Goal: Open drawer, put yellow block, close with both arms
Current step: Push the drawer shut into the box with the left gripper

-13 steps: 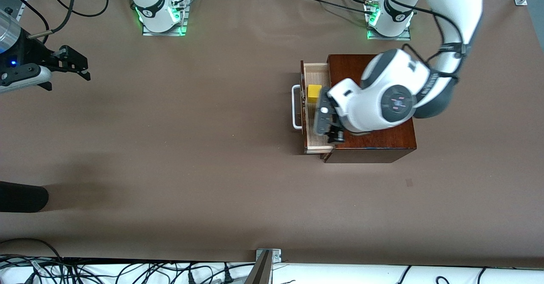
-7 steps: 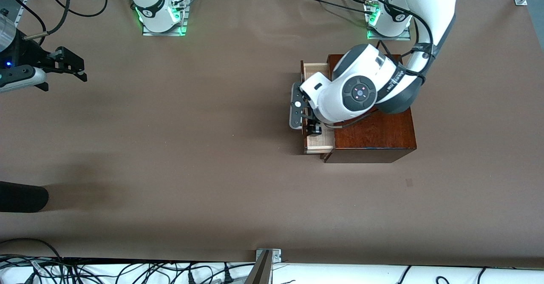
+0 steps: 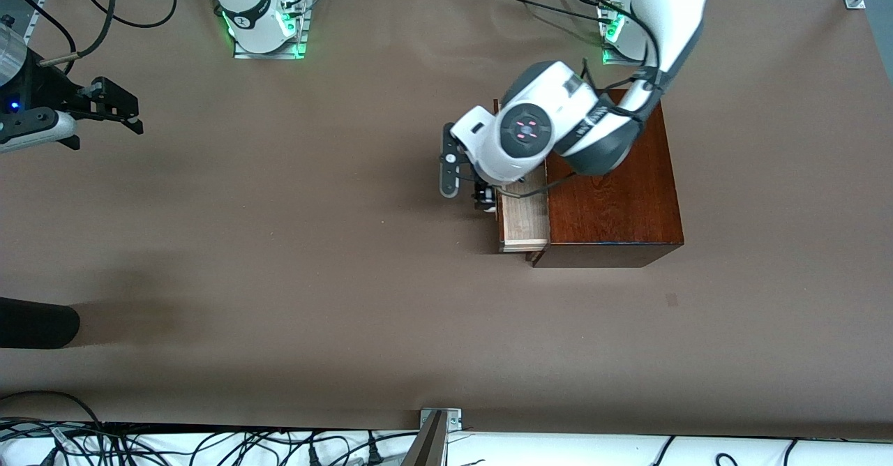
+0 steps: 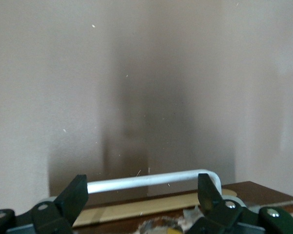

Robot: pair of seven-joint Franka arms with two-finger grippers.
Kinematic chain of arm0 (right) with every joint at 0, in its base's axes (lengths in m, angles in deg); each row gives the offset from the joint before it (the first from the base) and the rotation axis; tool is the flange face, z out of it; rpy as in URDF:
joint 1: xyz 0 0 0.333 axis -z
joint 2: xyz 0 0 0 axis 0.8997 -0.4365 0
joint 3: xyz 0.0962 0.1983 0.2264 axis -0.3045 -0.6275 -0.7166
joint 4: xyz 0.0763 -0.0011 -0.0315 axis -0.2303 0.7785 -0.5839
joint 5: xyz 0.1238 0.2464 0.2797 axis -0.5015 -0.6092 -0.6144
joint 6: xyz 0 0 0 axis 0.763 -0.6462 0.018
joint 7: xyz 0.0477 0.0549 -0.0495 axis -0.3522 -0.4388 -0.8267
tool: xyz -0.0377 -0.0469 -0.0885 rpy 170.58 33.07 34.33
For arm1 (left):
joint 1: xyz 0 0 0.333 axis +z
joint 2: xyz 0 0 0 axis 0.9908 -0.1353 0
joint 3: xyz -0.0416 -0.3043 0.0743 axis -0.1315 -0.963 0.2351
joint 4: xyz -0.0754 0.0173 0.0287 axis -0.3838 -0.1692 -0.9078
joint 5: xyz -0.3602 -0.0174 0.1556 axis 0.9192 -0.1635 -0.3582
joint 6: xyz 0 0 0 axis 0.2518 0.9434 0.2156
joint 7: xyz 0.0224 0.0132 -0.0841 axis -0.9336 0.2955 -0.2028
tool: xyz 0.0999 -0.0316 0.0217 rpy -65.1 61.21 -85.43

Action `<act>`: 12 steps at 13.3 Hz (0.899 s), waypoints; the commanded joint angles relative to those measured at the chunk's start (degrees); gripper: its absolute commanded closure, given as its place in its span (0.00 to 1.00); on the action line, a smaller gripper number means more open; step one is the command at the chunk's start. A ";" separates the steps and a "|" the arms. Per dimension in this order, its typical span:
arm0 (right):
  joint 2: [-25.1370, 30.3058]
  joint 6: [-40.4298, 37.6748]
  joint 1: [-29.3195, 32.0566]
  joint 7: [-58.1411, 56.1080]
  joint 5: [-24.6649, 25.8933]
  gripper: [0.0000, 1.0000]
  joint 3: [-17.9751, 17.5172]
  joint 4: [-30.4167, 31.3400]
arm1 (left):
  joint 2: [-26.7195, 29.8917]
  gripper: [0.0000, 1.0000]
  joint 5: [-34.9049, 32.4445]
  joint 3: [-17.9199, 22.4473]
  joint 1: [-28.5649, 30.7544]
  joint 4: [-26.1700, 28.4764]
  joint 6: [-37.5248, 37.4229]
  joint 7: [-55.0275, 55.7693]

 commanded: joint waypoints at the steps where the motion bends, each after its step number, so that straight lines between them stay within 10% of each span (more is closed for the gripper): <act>1: -0.16 -0.76 0.82 0.35 -0.89 0.00 -0.50 -0.79 | -2.05 0.00 -3.60 0.49 -2.32 -0.76 0.45 2.49; 12: -0.16 -0.76 0.82 0.43 -0.89 0.00 -0.50 -0.79 | -1.70 0.00 -5.46 0.58 0.75 2.14 -9.21 2.58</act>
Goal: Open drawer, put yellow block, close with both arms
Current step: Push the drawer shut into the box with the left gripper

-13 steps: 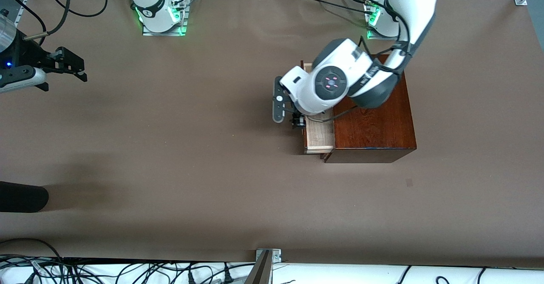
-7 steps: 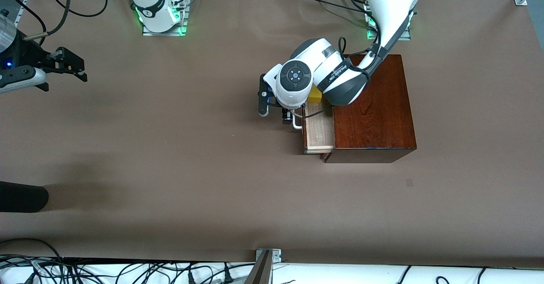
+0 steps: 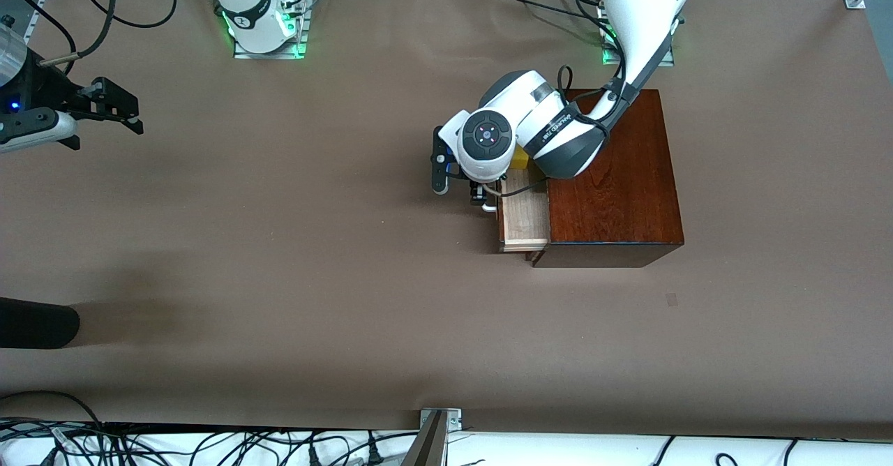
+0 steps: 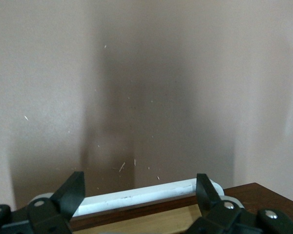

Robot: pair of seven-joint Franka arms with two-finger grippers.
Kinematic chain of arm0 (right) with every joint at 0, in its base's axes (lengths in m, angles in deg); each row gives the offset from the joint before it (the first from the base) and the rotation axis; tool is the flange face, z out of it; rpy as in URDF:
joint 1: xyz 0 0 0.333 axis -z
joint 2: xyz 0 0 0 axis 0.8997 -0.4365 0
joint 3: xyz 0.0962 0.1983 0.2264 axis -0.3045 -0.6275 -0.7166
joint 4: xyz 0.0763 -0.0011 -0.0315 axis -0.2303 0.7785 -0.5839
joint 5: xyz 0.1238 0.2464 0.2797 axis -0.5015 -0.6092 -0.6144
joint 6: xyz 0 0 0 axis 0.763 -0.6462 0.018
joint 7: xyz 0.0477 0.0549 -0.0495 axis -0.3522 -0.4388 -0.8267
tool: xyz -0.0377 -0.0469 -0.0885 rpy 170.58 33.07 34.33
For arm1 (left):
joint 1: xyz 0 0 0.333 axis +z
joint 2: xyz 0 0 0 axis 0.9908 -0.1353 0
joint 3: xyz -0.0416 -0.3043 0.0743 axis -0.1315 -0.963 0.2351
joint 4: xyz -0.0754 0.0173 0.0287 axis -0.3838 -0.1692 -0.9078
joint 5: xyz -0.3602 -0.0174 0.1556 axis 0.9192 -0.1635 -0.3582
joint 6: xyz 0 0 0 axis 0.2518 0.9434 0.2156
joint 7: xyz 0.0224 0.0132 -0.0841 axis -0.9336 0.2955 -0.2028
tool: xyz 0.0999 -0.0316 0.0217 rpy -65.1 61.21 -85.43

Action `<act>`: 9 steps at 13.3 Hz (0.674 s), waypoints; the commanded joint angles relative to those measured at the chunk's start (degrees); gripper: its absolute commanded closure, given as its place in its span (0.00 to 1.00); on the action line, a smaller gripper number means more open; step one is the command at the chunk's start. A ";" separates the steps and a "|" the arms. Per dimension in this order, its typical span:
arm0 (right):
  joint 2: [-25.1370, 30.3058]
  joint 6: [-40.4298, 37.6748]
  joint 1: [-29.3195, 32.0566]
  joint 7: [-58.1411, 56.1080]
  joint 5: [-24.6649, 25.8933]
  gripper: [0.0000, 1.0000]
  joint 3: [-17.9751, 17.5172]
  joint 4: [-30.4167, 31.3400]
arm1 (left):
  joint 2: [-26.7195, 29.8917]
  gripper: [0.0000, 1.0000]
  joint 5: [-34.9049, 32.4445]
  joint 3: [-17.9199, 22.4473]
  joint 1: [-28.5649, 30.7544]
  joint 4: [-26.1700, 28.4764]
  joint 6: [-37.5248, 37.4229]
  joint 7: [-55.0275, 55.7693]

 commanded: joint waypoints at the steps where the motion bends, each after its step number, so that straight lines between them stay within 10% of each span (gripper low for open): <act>1: -0.14 -0.67 0.82 0.43 -0.88 0.00 -0.50 -0.79 | 0.95 0.00 -1.56 -0.01 2.65 1.18 -7.07 0.34; 9: -0.14 -0.14 0.82 0.08 -0.97 0.00 -0.50 -0.88 | 0.95 0.00 -1.48 0.52 5.29 1.35 -13.14 0.52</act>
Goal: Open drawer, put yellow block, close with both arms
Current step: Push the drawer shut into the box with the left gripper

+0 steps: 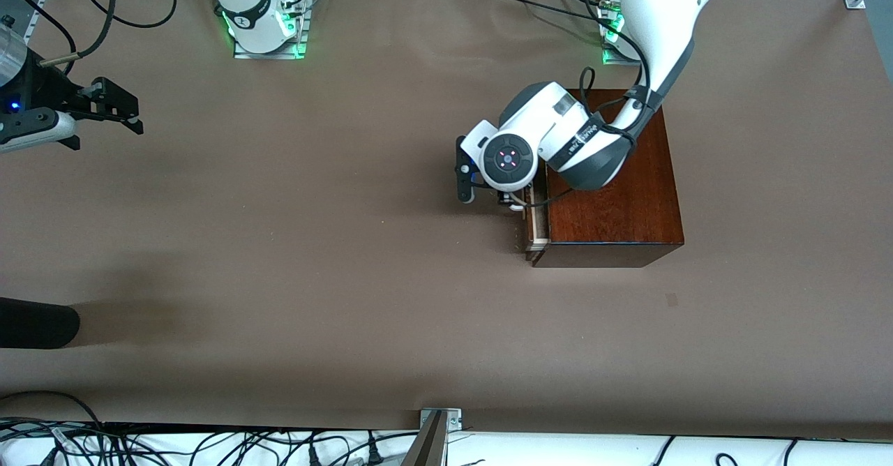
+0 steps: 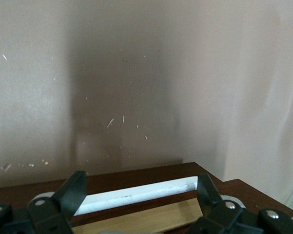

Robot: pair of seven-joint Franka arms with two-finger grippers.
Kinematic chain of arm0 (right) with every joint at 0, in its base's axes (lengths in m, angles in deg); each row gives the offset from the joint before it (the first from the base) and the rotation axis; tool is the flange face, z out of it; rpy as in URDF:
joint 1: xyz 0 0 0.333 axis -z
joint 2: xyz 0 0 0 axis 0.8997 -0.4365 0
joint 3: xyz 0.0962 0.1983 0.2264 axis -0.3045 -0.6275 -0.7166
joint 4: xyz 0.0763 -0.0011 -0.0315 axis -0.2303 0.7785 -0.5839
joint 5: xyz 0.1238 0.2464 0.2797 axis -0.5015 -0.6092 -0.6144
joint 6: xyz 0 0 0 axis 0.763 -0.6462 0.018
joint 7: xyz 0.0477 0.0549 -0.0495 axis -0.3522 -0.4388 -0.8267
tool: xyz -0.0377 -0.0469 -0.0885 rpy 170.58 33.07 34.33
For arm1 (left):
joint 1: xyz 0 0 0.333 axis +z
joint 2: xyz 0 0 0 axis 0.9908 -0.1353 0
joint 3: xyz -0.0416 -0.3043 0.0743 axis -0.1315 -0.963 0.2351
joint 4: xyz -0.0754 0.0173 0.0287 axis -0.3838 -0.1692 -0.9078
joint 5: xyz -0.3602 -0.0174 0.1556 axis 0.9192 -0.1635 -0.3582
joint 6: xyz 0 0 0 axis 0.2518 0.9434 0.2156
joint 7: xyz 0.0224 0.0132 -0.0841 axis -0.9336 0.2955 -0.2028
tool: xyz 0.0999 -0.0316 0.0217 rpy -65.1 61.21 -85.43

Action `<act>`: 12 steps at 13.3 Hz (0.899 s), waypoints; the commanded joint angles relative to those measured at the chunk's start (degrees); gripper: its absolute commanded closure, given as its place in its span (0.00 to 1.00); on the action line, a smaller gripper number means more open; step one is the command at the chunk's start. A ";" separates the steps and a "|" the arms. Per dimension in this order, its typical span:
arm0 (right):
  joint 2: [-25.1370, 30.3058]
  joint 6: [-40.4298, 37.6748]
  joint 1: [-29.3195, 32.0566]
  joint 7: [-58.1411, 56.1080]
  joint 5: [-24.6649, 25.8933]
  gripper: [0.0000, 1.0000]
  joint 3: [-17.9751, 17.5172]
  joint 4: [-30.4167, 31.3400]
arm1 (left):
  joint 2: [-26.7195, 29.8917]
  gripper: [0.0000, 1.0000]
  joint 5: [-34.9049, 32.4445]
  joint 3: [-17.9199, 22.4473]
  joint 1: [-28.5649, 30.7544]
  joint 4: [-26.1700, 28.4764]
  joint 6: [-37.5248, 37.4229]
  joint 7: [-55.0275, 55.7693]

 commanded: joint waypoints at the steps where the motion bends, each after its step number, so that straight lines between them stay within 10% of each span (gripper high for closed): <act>1: -0.13 -0.19 0.73 0.08 -0.97 0.00 -0.50 -0.88 | 0.99 0.00 -1.57 0.76 1.57 2.20 -4.82 0.46; 12: -0.13 -1.33 0.81 -0.01 -0.97 0.00 -0.41 -0.70 | 1.78 0.00 -0.61 0.06 1.23 -1.20 -4.21 4.56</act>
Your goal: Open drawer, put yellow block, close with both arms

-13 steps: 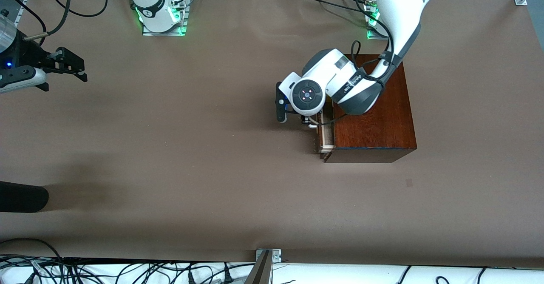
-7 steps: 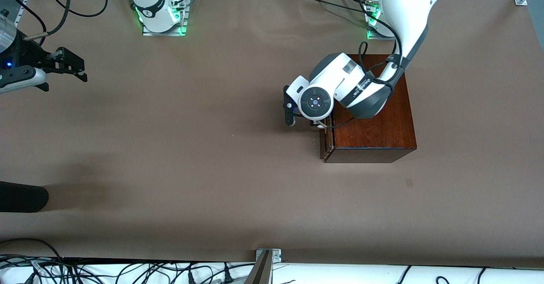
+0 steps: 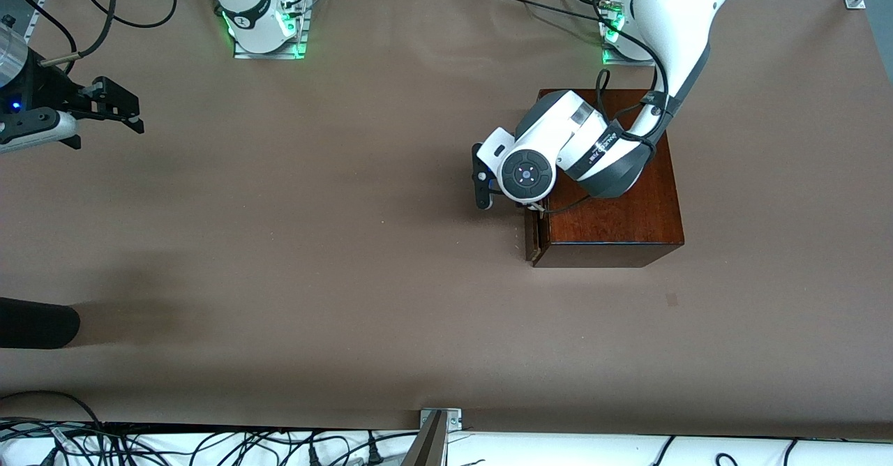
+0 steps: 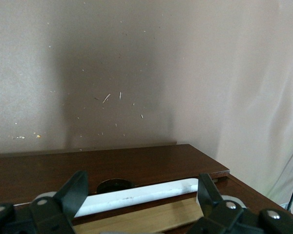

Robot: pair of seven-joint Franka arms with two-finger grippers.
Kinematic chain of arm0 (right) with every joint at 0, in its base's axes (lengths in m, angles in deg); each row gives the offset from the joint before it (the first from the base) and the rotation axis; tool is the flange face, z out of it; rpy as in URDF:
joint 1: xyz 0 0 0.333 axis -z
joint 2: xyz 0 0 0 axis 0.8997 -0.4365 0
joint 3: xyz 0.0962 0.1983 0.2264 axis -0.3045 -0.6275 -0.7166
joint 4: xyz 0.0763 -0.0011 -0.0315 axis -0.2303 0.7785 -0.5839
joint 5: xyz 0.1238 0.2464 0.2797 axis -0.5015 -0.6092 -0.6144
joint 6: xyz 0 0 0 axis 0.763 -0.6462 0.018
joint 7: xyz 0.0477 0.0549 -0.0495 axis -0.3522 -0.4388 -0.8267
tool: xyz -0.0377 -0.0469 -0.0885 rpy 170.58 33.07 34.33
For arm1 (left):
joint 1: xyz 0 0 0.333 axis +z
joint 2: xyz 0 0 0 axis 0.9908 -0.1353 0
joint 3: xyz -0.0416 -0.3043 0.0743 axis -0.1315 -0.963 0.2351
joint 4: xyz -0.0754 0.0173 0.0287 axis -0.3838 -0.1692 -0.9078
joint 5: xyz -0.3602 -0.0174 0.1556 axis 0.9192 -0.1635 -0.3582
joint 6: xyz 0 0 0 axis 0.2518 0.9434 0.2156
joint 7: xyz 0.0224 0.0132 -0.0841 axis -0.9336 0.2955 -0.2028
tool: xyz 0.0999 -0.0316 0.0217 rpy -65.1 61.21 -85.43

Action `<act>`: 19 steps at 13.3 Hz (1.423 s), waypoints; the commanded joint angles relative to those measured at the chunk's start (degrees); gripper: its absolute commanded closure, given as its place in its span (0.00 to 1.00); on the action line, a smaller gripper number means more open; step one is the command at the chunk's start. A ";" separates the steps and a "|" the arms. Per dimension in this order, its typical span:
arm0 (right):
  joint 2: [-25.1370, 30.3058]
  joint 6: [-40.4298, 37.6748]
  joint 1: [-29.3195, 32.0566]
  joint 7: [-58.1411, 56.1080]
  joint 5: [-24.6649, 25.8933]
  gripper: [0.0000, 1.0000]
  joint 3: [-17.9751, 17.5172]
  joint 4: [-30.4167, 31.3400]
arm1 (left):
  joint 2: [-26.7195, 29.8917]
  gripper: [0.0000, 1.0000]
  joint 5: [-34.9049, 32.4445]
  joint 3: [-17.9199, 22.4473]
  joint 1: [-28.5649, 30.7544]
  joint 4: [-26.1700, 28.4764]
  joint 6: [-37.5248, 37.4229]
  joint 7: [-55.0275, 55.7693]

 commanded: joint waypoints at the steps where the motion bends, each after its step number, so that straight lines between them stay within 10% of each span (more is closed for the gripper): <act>1: -0.11 -0.90 0.81 0.00 -0.93 0.00 -0.40 -0.79 | 1.48 0.00 -0.94 -0.35 -2.11 -3.09 -0.92 6.95; 5: -0.11 -0.81 0.81 0.08 -0.93 0.00 -0.48 -0.79 | 2.00 0.00 -1.64 -0.18 -5.81 -6.80 -1.00 29.55; 19: -0.11 -0.81 0.81 0.00 -0.93 0.00 -0.48 -0.79 | 10.96 0.00 -8.60 6.03 7.55 -12.25 2.49 25.79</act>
